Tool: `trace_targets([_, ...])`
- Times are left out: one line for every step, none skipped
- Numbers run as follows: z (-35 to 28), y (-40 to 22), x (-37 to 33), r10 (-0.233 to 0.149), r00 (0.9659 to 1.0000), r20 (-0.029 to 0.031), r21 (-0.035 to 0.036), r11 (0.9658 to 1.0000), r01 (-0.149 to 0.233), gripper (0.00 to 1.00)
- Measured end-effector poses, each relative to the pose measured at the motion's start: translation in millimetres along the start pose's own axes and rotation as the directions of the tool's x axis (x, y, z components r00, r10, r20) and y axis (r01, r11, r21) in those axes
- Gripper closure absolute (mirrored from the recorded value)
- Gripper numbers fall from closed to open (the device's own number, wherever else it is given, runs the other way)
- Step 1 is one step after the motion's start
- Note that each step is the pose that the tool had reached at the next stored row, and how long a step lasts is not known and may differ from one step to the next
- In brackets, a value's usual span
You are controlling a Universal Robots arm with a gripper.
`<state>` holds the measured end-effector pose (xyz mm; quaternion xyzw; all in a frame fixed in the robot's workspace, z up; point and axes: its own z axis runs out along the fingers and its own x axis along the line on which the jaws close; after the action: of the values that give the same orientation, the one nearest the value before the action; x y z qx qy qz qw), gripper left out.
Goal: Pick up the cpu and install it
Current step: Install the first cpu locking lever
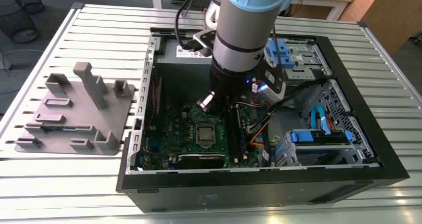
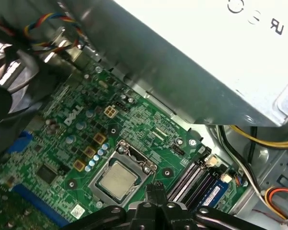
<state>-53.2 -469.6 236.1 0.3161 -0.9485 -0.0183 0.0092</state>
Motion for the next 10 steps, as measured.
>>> trace_targets([0.5,0.0,0.0,0.009,1.0000,0.0003,0.0000,1.0000,-0.009,0.89])
trace_targets([1.1,-0.1,0.1,0.018,0.9998,0.0006,0.0000,0.9998,-0.018,0.89])
trace_targets([1.6,-0.2,0.1,0.027,0.9996,0.0009,-0.0001,0.9996,-0.027,0.89])
trace_targets([1.7,-0.2,0.2,0.031,0.9995,0.0011,-0.0001,0.9995,-0.031,0.89])
trace_targets([1.7,-0.2,0.2,0.032,0.9995,0.0011,0.0000,0.9995,-0.032,0.89])
trace_targets([1.7,-0.2,0.2,0.032,0.9995,0.0011,0.0000,0.9995,-0.032,0.89])
trace_targets([1.7,-0.2,0.2,0.032,0.9995,0.0011,-0.0001,0.9995,-0.032,0.89])
trace_targets([1.7,-0.2,0.2,0.032,0.9995,0.0011,-0.0001,0.9995,-0.032,0.89])
trace_targets([1.8,-0.2,0.2,0.032,0.9995,0.0012,-0.0001,0.9995,-0.032,0.89])
trace_targets([1.9,-0.1,0.3,0.032,0.9995,0.0012,-0.0001,0.9995,-0.032,0.89])
